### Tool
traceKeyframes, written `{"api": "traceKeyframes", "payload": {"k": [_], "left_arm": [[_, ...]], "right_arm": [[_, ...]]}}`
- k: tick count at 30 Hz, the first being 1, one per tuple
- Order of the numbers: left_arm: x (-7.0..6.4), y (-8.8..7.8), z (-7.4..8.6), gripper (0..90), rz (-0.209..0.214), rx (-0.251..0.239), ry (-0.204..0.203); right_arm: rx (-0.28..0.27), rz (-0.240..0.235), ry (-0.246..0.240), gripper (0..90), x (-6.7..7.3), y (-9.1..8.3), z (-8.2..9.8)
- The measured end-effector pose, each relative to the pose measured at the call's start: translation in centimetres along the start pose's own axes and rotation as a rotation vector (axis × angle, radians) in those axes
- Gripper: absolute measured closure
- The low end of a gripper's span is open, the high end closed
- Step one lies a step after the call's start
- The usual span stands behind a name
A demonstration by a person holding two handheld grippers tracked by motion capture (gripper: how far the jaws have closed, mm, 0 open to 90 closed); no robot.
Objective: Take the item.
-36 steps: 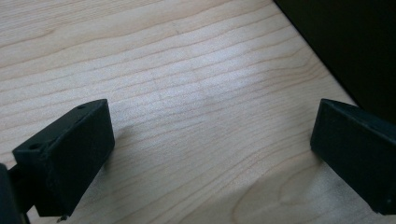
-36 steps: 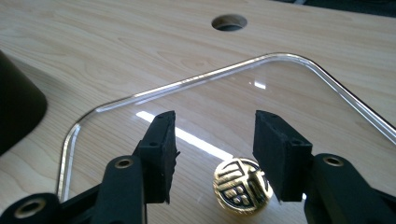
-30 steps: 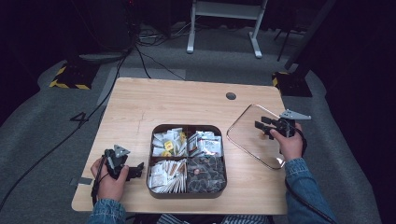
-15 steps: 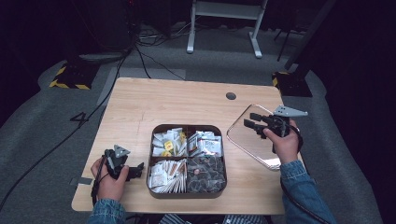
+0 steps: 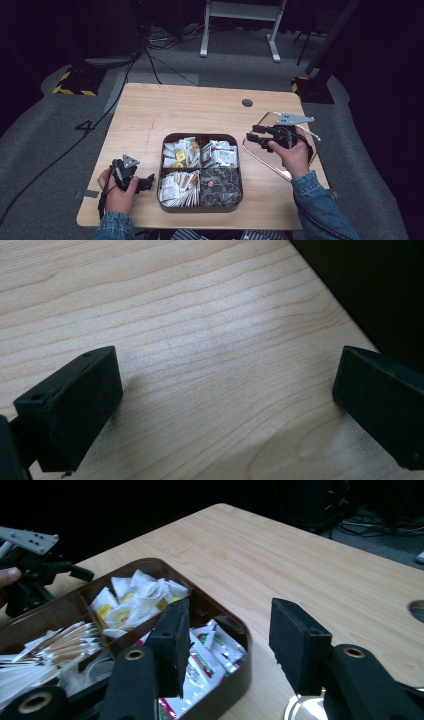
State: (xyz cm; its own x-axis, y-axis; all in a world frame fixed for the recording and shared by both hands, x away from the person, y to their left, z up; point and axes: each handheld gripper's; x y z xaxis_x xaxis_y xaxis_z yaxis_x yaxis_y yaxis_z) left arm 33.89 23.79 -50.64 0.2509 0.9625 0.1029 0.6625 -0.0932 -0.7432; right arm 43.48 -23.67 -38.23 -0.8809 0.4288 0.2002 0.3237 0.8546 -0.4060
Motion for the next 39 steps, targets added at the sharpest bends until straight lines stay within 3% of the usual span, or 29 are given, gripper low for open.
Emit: {"api": "traceKeyframes", "payload": {"k": [16,22,31,39], "left_arm": [[0.0,0.0,0.0,0.0,-0.001,-0.001,0.003],[0.0,0.0,0.0,0.0,-0.001,-0.001,0.003],[0.0,0.1,-0.1,0.0,0.004,-0.001,0.008],[0.0,0.1,-0.1,0.0,0.004,-0.002,0.005]], "right_arm": [[0.182,-0.133,0.031,49.5,3.1,6.6,-0.4],[0.243,-0.145,0.041,48.1,4.0,9.5,0.3],[0.331,-0.136,0.089,48.5,4.3,12.0,1.3],[0.373,-0.123,0.125,50.5,4.1,13.6,1.4]]}}
Point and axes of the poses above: each handheld gripper's, and its own axes: y roughly forward along the jaws, z roughly out of its underside, x roughly to its left, and after that the axes turned 10 degrees about -z, right-handed
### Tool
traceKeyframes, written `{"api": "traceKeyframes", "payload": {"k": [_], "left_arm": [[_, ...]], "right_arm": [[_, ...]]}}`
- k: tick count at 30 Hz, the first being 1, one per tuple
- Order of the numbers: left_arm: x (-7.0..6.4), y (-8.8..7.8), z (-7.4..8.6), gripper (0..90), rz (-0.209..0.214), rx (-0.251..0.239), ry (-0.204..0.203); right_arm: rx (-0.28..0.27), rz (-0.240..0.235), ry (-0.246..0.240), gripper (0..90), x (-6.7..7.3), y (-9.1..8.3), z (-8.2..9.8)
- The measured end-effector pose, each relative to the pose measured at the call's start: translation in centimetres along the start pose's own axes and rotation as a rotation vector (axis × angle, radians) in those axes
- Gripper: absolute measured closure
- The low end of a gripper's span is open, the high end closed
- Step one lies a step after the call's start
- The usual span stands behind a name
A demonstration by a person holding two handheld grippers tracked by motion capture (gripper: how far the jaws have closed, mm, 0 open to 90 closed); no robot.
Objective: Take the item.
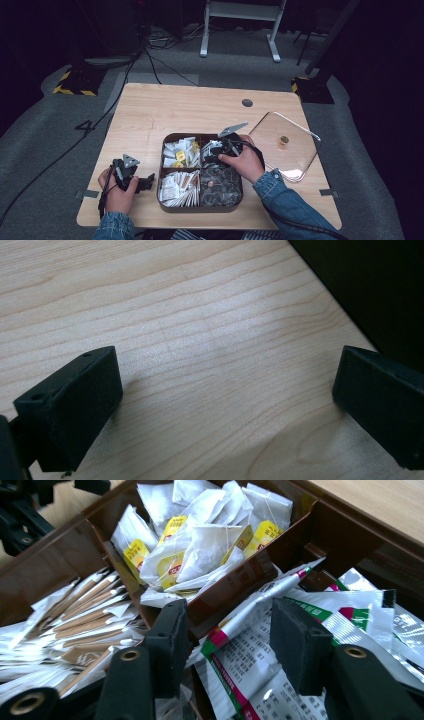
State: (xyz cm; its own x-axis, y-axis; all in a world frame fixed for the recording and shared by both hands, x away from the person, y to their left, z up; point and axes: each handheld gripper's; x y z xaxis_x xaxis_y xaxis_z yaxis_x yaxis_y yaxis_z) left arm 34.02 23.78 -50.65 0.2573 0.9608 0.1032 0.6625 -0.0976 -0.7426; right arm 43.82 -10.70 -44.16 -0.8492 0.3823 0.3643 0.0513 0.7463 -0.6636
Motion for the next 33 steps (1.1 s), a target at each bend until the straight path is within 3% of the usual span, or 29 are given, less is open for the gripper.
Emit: {"api": "traceKeyframes", "payload": {"k": [9,13,18,33], "left_arm": [[0.0,0.0,0.0,0.0,0.000,0.000,0.000],[0.0,0.0,0.0,0.0,0.000,0.000,0.000],[0.0,0.0,0.0,0.0,0.002,0.001,0.004],[0.0,0.1,-0.1,0.0,0.004,0.000,0.005]], "right_arm": [[0.064,0.028,-0.019,59.2,0.2,1.5,-0.4],[0.083,0.042,-0.019,70.5,0.2,1.5,-0.5],[0.075,0.013,0.015,84.2,-0.1,1.4,-0.3],[0.034,0.004,0.035,86.6,0.2,-0.5,-0.5]]}}
Point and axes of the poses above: each handheld gripper's, and its own axes: y roughly forward along the jaws, z roughly out of its underside, x roughly to its left, and after that the axes turned 10 degrees about -z, right-handed
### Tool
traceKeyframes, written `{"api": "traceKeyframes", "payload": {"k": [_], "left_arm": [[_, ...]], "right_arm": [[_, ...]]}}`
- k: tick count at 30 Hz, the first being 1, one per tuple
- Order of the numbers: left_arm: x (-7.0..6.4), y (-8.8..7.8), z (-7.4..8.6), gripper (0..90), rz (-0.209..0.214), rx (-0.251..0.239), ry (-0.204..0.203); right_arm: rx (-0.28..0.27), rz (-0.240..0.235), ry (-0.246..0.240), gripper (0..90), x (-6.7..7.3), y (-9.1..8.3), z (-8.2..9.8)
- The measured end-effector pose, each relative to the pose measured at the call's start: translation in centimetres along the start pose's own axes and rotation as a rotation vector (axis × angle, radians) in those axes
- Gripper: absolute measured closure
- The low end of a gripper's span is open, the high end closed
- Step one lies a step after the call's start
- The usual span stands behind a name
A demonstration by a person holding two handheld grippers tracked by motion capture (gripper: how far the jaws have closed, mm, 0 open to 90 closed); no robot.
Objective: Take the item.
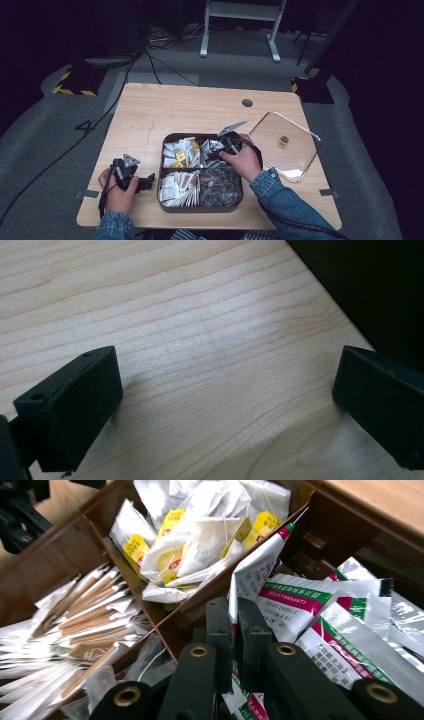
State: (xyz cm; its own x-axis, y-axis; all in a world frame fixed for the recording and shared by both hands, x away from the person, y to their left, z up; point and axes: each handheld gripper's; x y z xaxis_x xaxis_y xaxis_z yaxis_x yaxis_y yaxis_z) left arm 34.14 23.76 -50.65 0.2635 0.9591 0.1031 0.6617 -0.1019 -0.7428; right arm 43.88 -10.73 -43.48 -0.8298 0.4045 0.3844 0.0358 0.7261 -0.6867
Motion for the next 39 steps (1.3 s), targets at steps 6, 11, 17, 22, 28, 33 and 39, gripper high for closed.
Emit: {"api": "traceKeyframes", "payload": {"k": [6,11,17,22,28,33,39], "left_arm": [[0.0,0.0,0.0,0.0,0.000,0.000,0.000],[0.0,0.0,0.0,0.0,0.000,0.000,0.000],[0.0,0.0,0.0,0.0,0.000,0.000,0.000],[0.0,0.0,0.0,0.0,0.000,0.000,0.000],[0.0,0.0,0.0,0.0,0.000,0.000,0.000],[0.0,0.0,0.0,0.0,0.000,0.000,0.000],[0.1,0.1,-0.1,0.0,0.000,0.000,0.004]], "right_arm": [[-0.044,-0.008,-0.011,86.8,0.3,-1.4,0.1],[-0.097,-0.020,-0.026,87.5,0.5,-2.8,0.2],[-0.150,-0.021,-0.039,87.6,0.7,-4.4,0.6],[-0.187,-0.028,-0.045,87.6,0.9,-5.7,1.1],[-0.229,-0.032,-0.055,87.6,1.3,-7.5,2.0],[-0.258,-0.037,-0.064,87.5,1.7,-8.9,3.1],[-0.297,-0.034,-0.058,87.6,2.0,-10.6,4.5]]}}
Point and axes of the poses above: each handheld gripper's, and its own axes: y roughly forward along the jaws, z roughly out of its underside, x roughly to its left, and after that the axes turned 10 degrees about -z, right-handed
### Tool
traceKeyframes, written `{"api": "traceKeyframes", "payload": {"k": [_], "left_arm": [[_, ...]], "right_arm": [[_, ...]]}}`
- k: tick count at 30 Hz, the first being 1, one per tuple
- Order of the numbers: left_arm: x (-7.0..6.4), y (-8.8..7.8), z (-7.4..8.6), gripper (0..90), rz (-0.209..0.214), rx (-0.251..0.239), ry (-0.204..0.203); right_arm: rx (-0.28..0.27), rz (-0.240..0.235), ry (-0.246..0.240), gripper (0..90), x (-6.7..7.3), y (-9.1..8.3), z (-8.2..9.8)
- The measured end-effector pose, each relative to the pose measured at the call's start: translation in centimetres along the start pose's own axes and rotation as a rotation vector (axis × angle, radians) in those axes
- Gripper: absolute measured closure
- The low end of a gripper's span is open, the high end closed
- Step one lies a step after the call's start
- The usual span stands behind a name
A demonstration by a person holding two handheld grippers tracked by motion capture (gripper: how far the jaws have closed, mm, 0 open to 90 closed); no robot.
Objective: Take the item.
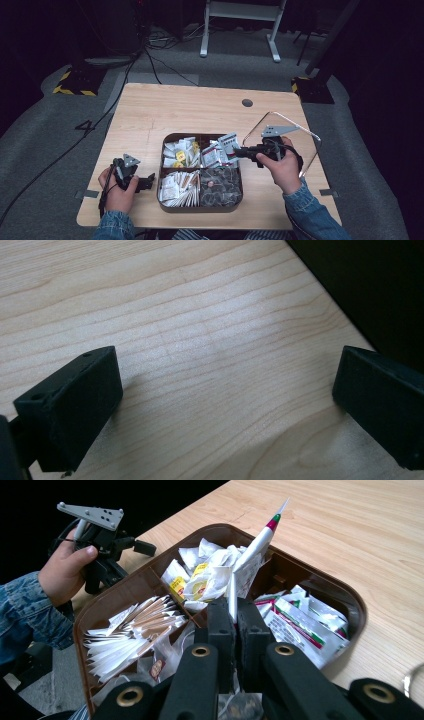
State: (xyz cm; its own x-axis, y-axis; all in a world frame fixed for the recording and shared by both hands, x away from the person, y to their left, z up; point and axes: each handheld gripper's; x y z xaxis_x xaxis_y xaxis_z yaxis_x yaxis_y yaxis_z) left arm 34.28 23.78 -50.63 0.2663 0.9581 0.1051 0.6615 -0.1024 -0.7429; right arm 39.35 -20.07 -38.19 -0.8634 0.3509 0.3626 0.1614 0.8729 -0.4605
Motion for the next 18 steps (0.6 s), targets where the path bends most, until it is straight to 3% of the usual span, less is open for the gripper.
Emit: {"api": "traceKeyframes", "payload": {"k": [11,18], "left_arm": [[0.0,0.1,-0.1,0.0,0.000,0.000,-0.002],[0.0,0.1,-0.1,0.0,0.000,0.001,-0.001]], "right_arm": [[-0.033,0.049,0.044,87.5,-0.9,-4.1,1.8],[-0.033,0.069,0.081,87.5,-1.7,-5.5,2.8]]}}
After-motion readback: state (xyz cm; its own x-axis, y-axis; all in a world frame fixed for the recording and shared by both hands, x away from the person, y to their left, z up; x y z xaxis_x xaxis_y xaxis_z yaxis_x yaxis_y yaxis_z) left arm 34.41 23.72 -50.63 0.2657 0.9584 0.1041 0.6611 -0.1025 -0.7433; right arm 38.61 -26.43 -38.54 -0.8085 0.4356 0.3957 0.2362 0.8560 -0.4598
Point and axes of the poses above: each handheld gripper's, and its own axes: y roughly forward along the jaws, z roughly out of its underside, x roughly to its left, and after that the axes turned 10 degrees about -z, right-handed
